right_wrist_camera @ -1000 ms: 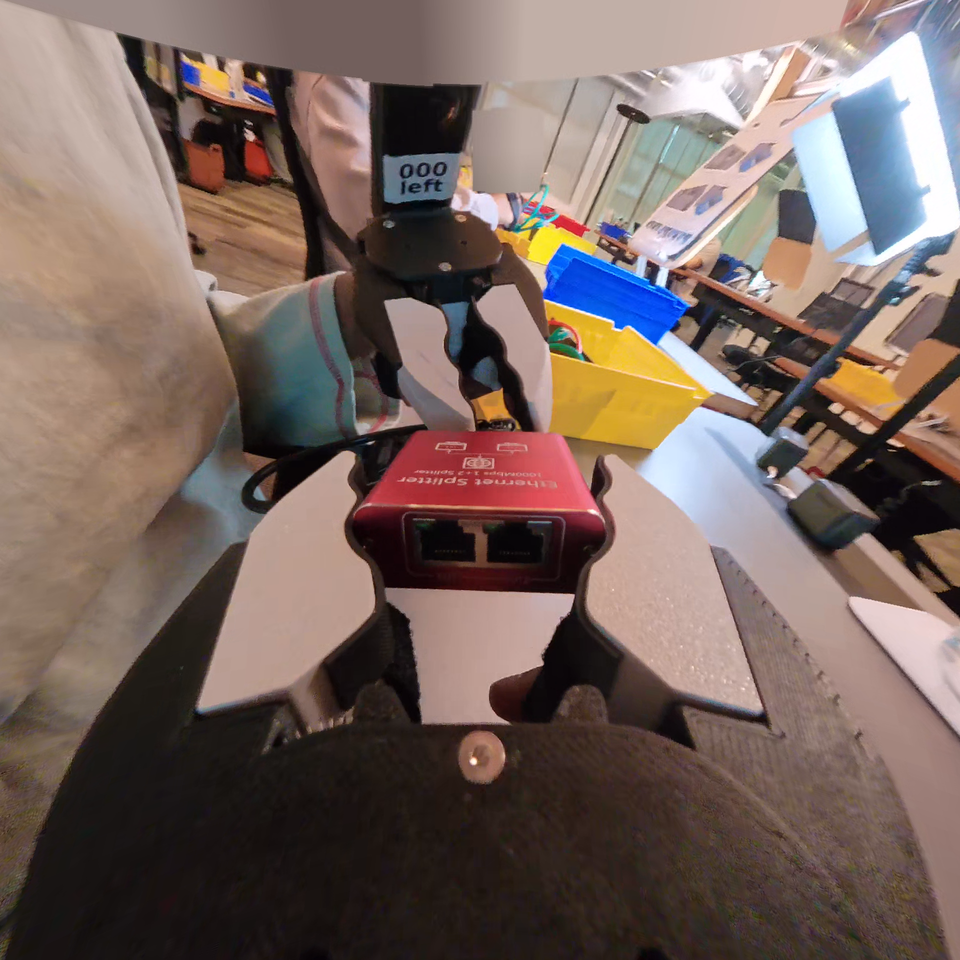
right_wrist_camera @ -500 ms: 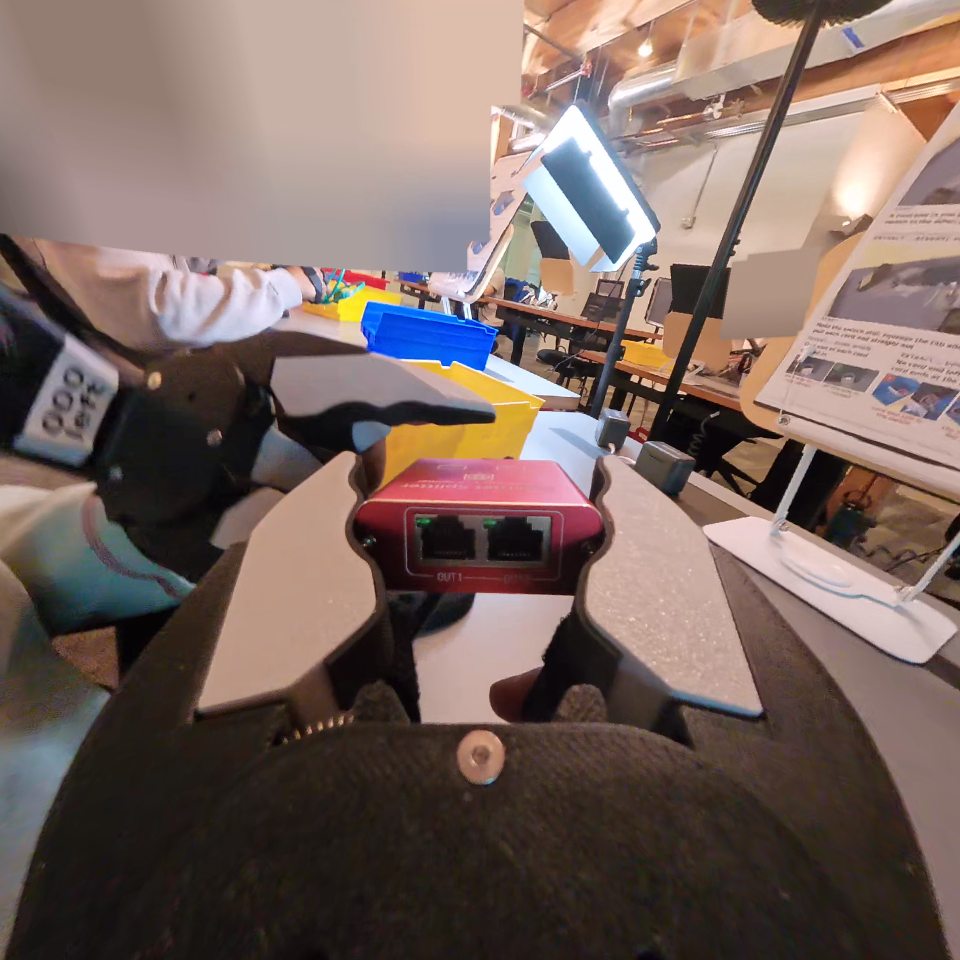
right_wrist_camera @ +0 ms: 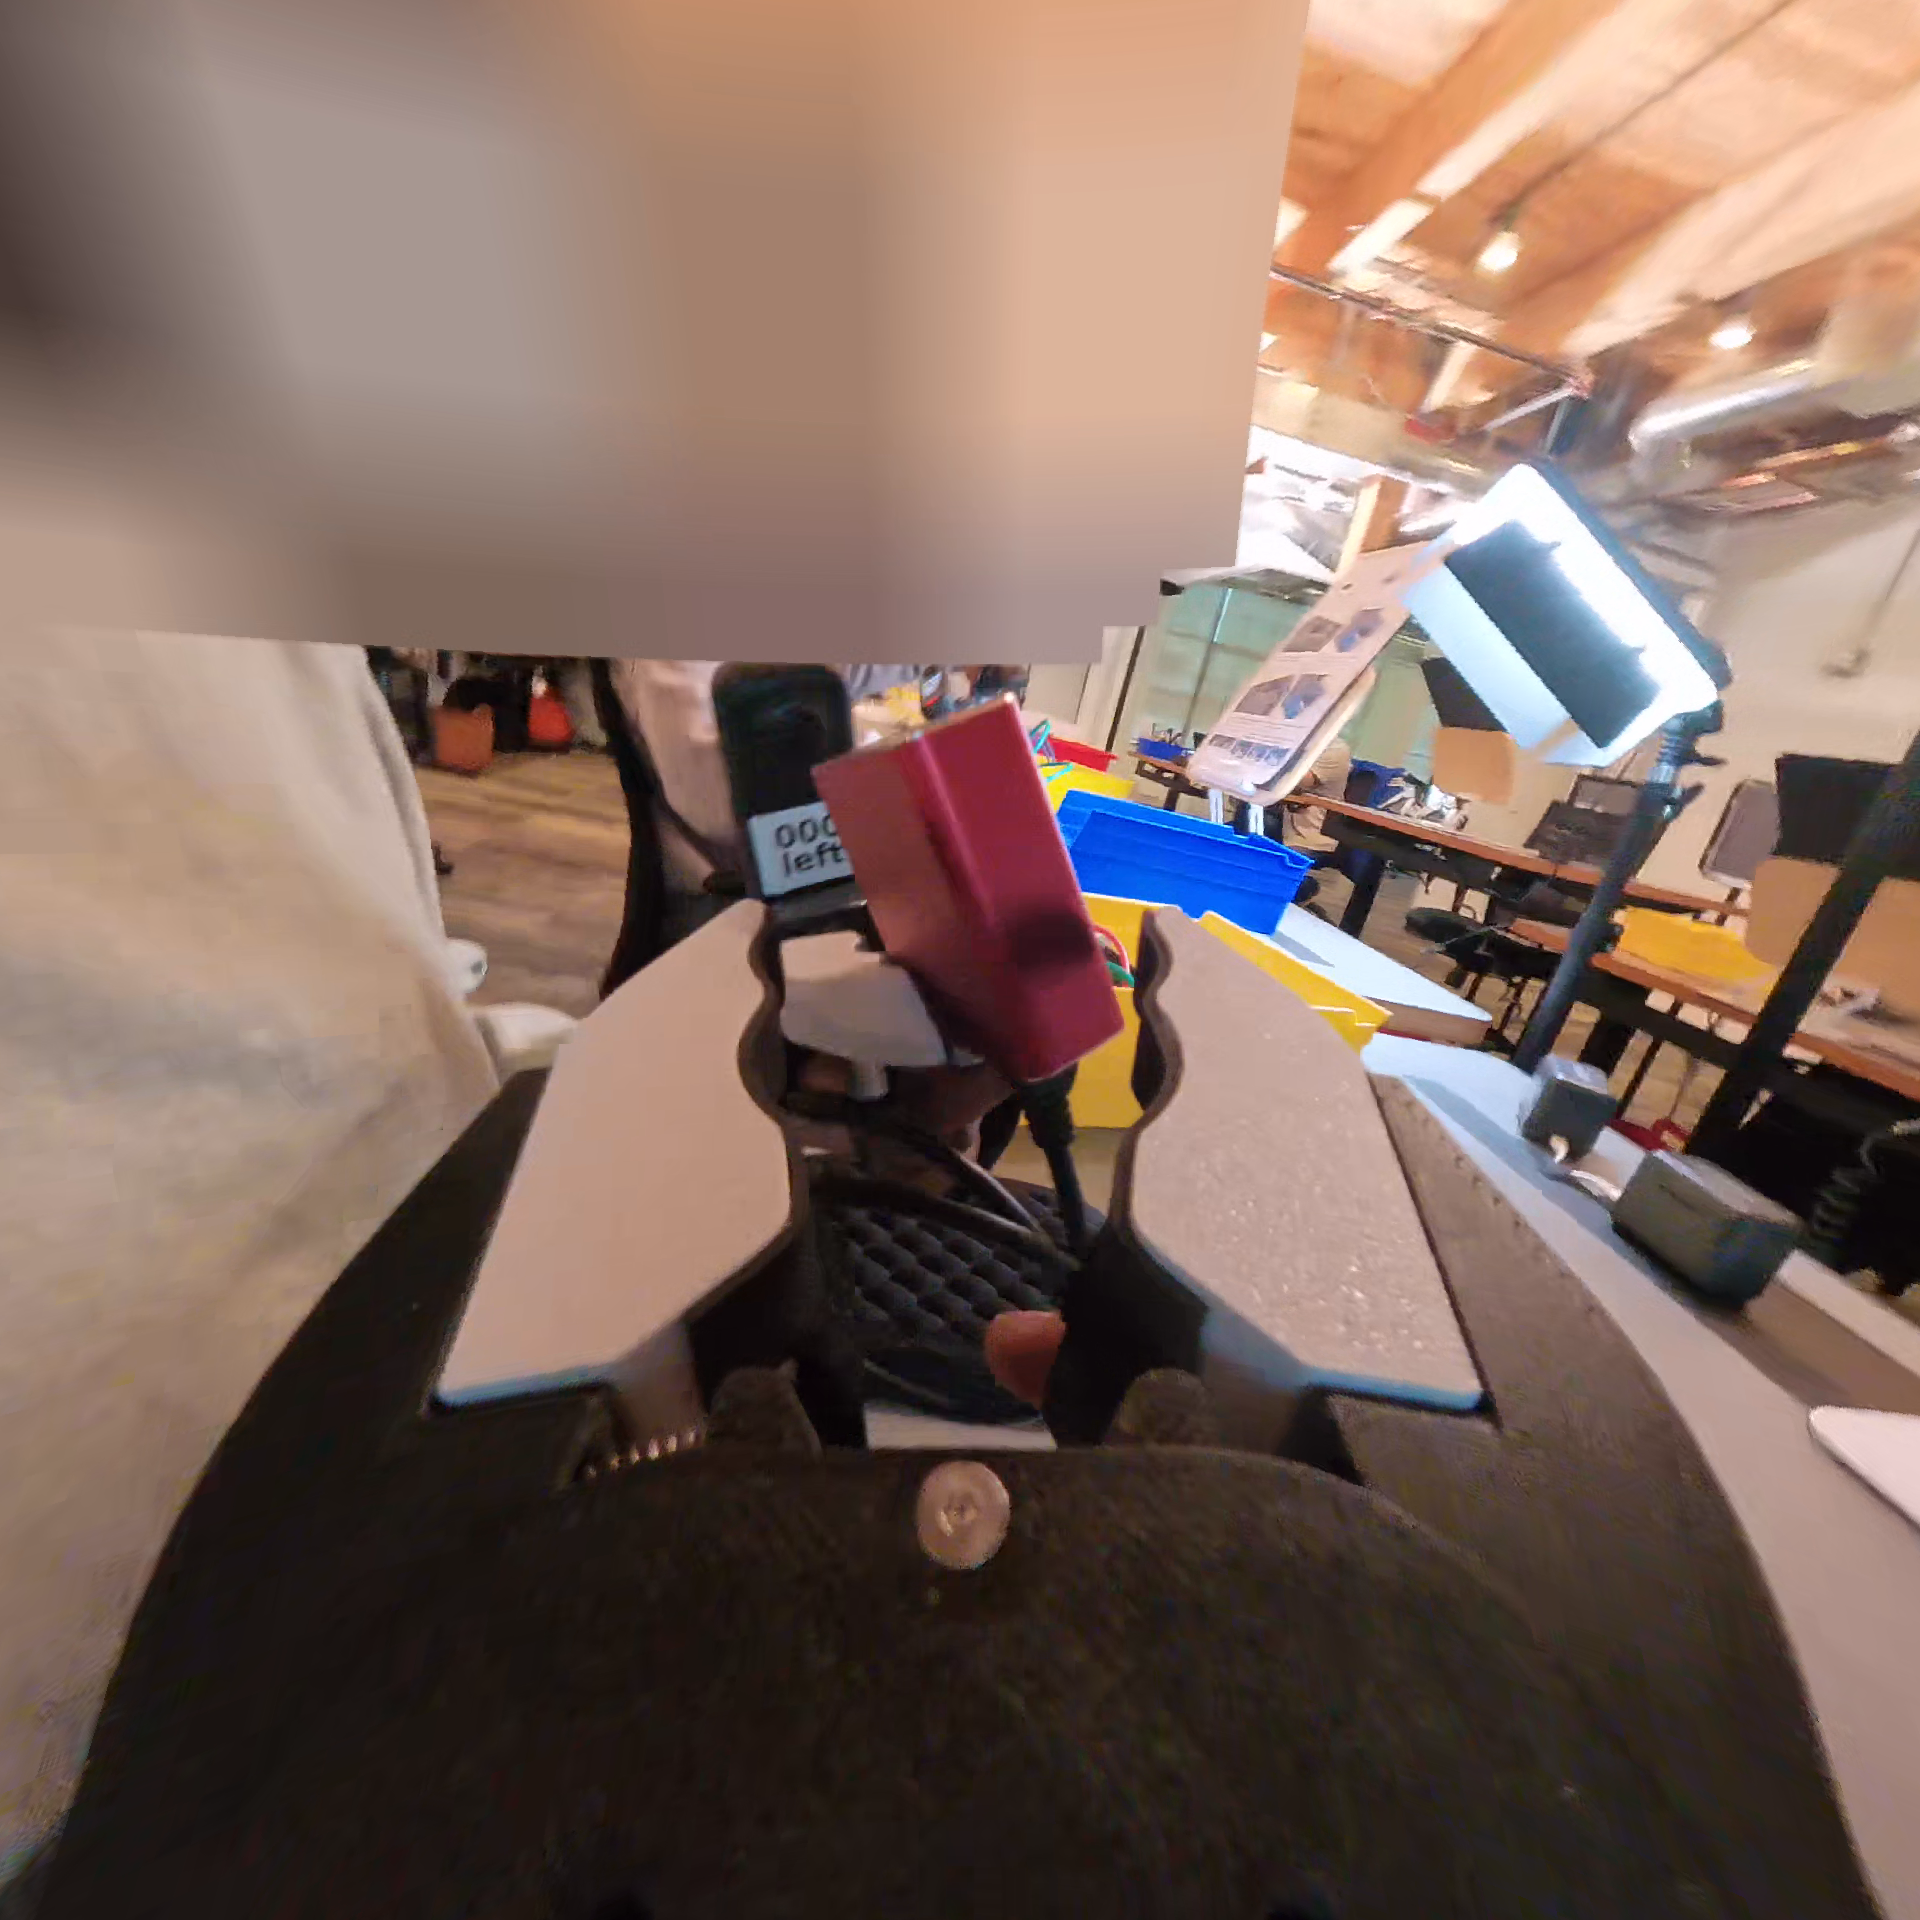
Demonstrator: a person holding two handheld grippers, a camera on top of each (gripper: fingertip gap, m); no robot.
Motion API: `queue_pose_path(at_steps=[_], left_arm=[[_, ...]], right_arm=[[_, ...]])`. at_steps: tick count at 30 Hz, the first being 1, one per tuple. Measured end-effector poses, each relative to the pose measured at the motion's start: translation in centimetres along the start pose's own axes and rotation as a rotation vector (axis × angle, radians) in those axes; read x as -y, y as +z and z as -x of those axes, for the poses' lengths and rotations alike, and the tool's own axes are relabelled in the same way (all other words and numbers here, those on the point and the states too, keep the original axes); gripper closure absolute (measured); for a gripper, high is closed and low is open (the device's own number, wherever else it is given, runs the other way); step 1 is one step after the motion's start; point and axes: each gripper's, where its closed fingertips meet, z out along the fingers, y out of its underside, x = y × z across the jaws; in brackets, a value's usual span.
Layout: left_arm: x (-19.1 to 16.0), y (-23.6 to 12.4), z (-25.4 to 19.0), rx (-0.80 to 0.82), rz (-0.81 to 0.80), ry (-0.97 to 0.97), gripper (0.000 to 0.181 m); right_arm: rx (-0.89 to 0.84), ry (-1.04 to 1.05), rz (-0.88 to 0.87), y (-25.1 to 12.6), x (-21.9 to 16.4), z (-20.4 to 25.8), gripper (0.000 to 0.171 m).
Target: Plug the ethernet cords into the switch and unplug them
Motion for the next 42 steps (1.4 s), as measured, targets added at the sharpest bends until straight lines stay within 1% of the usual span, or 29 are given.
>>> queue_pose_path(at_steps=[4,5,6,8,9,10,12,14,15,17,18,19,20,23,25,28,32,37,39,42], left_arm=[[-0.6,-0.1,-1.5,-0.119,0.039,-0.025,0.151],[-0.6,-0.1,-1.9,-0.142,0.042,-0.027,0.148],[-0.6,-0.1,-2.2,-0.164,0.044,-0.036,0.151],[-0.5,-0.1,-2.2,-0.169,0.045,-0.054,0.150],[-0.6,0.0,-1.7,-0.136,0.057,-0.051,0.149],[-0.8,0.0,-0.8,-0.078,0.073,-0.035,0.148],[-0.3,-0.8,1.2,0.033,0.061,-0.007,0.134],[0.4,-2.3,3.9,0.171,0.042,-0.007,0.129],[0.9,-3.1,5.2,0.235,0.025,-0.001,0.129],[1.8,-4.8,6.9,0.325,-0.023,0.018,0.130],[2.2,-5.4,7.4,0.354,-0.044,0.022,0.130],[2.5,-5.9,7.7,0.374,-0.059,0.024,0.131],[2.7,-6.3,8.0,0.388,-0.066,0.028,0.132],[2.5,-6.8,8.5,0.418,-0.034,0.056,0.135],[2.3,-7.0,8.7,0.432,-0.003,0.080,0.135],[2.4,-7.3,8.8,0.436,0.012,0.105,0.135],[2.6,-8.1,9.2,0.457,0.042,0.135,0.135],[2.0,-9.9,10.0,0.482,0.147,0.148,0.135],[2.0,-11.1,10.6,0.503,0.189,0.134,0.134],[2.7,-13.3,11.3,0.540,0.207,0.120,0.134]], right_arm=[[0.054,-0.153,0.070,1.0,-0.2,0.9,0.113],[0.085,-0.178,0.082,1.1,-0.2,1.3,0.118],[0.119,-0.210,0.095,1.2,-0.3,1.8,0.139],[0.121,-0.297,0.132,1.1,-0.3,1.9,0.141],[0.092,-0.349,0.160,1.0,-0.3,1.6,0.142],[0.043,-0.415,0.199,0.9,-0.3,1.0,0.142],[-0.135,-0.616,0.311,0.1,0.3,-1.4,0.144],[-0.388,-0.941,0.480,-1.6,1.4,-4.7,0.144],[-0.485,-1.112,0.575,-2.5,1.8,-6.0,0.144],[-0.567,-1.356,0.759,-3.7,1.0,-7.7,0.144],[-0.570,-1.417,0.835,-4.1,-0.3,-8.4,0.144],[-0.555,-1.434,0.901,-4.6,-2.0,-9.0,0.144],[-0.523,-1.403,0.959,-5.1,-4.3,-9.4,0.144],[-0.444,-1.212,1.125,-7.0,-11.4,-9.8,0.144],[-0.422,-1.110,1.255,-8.2,-14.7,-9.7,0.144],[-0.300,-0.888,1.357,-9.0,-18.2,-8.0,0.144],[-0.221,-0.721,1.435,-9.6,-19.1,-6.9,0.143],[-0.147,-0.572,1.422,-9.9,-18.9,-5.4,0.139],[-0.115,-0.510,1.412,-10.0,-18.8,-4.6,0.133],[-0.079,-0.414,1.395,-10.0,-18.8,-3.7,0.128]])
